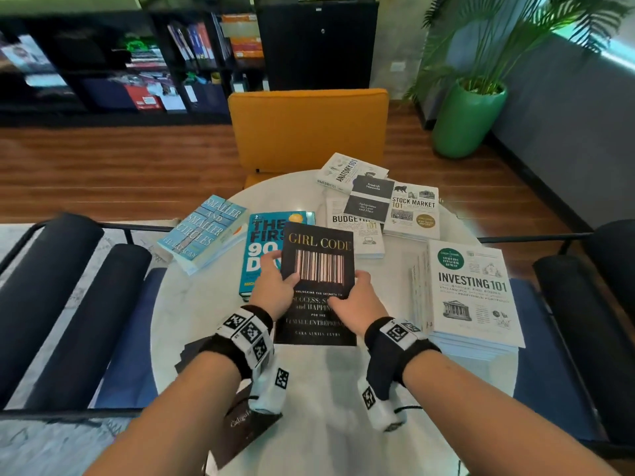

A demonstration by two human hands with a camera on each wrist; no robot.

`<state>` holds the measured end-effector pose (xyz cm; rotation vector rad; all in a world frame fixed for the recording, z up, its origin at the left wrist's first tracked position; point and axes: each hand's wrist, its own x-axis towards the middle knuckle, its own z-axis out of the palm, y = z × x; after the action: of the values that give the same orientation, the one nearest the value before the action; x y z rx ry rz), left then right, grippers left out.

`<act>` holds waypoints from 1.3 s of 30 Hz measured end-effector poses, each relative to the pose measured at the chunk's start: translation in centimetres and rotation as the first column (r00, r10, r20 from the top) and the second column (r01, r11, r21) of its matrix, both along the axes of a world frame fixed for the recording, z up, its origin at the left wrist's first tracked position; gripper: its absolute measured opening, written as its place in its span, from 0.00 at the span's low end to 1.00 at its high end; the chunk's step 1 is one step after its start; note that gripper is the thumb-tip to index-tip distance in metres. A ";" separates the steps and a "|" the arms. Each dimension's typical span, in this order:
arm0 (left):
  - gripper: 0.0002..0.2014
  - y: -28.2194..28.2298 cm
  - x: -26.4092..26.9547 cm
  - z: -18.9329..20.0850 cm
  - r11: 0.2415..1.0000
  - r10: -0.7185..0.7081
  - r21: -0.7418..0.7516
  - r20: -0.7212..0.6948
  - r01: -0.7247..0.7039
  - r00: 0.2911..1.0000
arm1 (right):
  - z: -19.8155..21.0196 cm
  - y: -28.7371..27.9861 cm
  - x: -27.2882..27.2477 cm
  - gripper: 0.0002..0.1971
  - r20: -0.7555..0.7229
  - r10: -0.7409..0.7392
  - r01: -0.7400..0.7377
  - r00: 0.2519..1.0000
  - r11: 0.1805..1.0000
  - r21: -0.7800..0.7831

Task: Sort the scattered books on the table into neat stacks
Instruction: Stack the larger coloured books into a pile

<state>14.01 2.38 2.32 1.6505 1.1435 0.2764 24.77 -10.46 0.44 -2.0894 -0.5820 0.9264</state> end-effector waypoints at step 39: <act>0.44 12.3 -5.0 -6.1 0.868 -0.343 0.240 -0.343 0.434 0.875 | -1.7 11.8 -1.1 0.41 0.305 0.383 -0.323 0.872 0.918 -0.228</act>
<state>9.02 14.63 -3.76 2.2209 0.9739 -0.0594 23.68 1.37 -1.23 -2.3672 -1.1386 0.8321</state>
